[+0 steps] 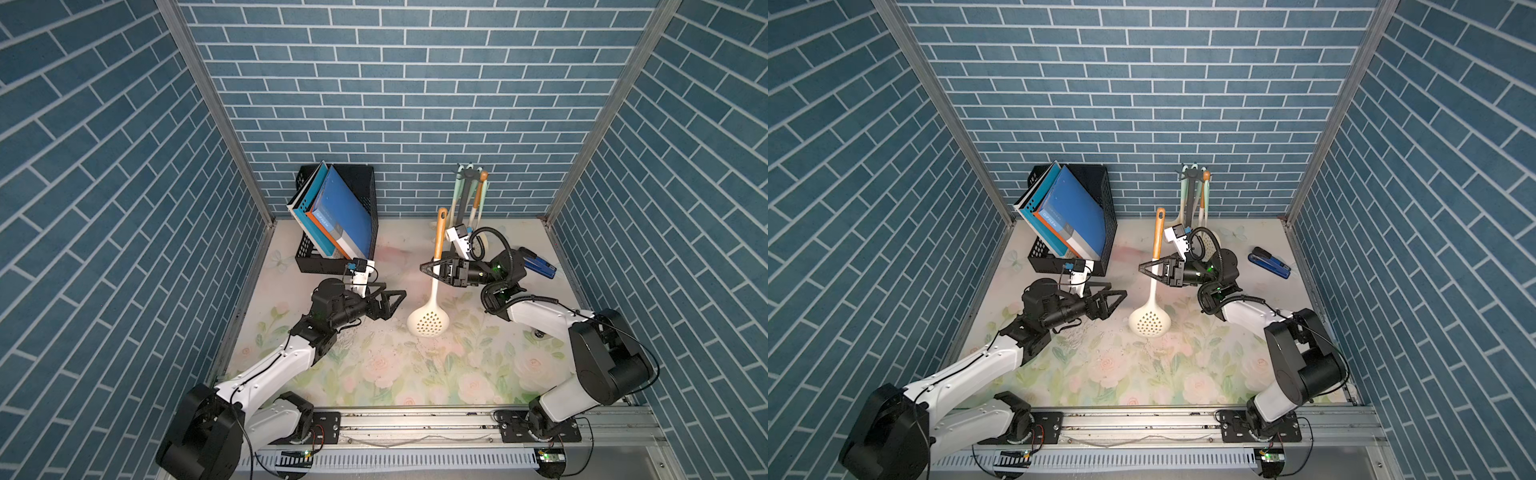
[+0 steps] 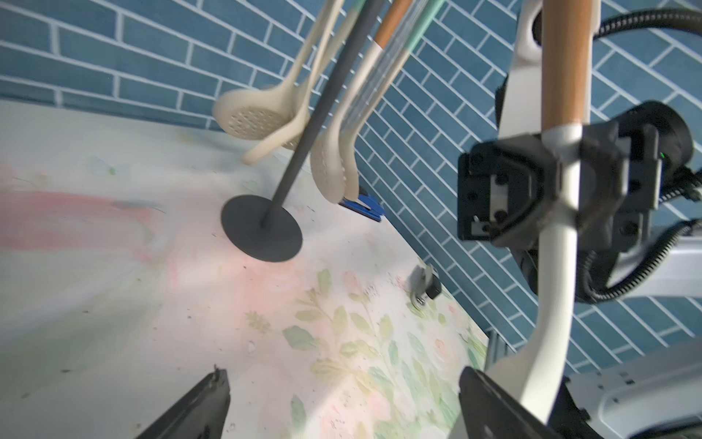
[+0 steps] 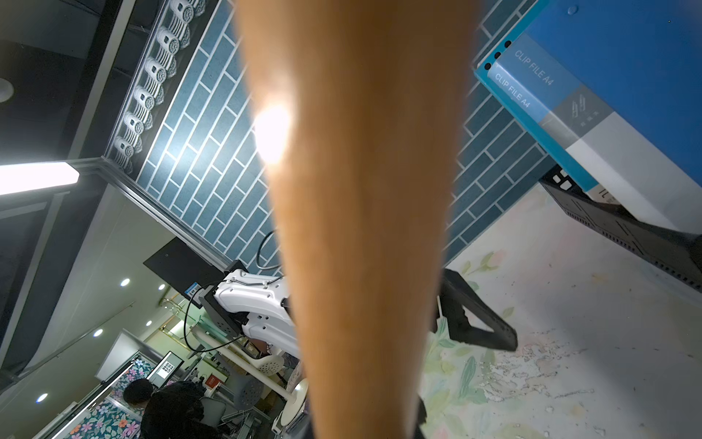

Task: Hang the skimmer on the kitchen utensil rack
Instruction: Adjust the skimmer.

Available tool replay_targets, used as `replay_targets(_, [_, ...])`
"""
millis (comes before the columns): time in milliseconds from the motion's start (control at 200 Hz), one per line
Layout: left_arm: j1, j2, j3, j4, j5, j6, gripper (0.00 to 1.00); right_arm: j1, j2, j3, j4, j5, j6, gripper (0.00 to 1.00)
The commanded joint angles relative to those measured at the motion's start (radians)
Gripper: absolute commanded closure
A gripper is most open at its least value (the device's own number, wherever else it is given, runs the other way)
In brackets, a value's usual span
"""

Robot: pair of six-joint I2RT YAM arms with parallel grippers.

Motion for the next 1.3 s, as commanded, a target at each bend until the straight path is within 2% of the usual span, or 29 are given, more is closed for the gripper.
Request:
replay_targets(0, [-0.005,-0.007,-0.055,0.114,0.16,-0.073,0.0,0.004,0.03,0.063,0.133,0.01,0.105,1.0])
replay_targets(315, [-0.038,-0.081,-0.113,0.204,0.2,-0.115,0.0,0.005,0.075,0.127,0.202,0.002,0.179,1.0])
replay_targets(560, [-0.044,-0.028,-0.113,0.31,0.228,-0.154,0.0,0.011,0.082,0.137,0.201,0.005,0.181,1.0])
replay_targets(610, [-0.05,-0.013,-0.11,0.331,0.235,-0.161,0.03,0.011,0.082,0.139,0.201,0.008,0.181,1.0])
replay_targets(665, [-0.058,0.003,-0.105,0.346,0.239,-0.164,0.08,0.011,0.082,0.141,0.2,0.009,0.181,1.0])
replay_targets(760, [-0.073,0.018,-0.097,0.363,0.249,-0.165,0.25,0.011,0.083,0.143,0.201,0.008,0.182,1.0])
replay_targets(975, [-0.094,0.018,-0.09,0.371,0.249,-0.16,0.69,0.011,0.084,0.145,0.203,0.01,0.183,1.0])
replay_targets(1085, [-0.101,0.0,-0.086,0.367,0.236,-0.154,1.0,0.011,0.088,0.145,0.201,0.015,0.187,1.0])
replay_targets(1200, [-0.105,-0.053,-0.084,0.308,0.19,-0.116,1.0,0.011,0.095,0.153,0.202,0.017,0.207,1.0])
replay_targets(1270, [-0.106,-0.103,-0.075,0.223,0.128,-0.07,1.0,0.011,0.097,0.157,0.2,0.013,0.214,0.85])
replay_targets(1290, [-0.107,-0.118,-0.072,0.195,0.112,-0.057,1.0,0.011,0.097,0.158,0.198,0.013,0.215,0.78])
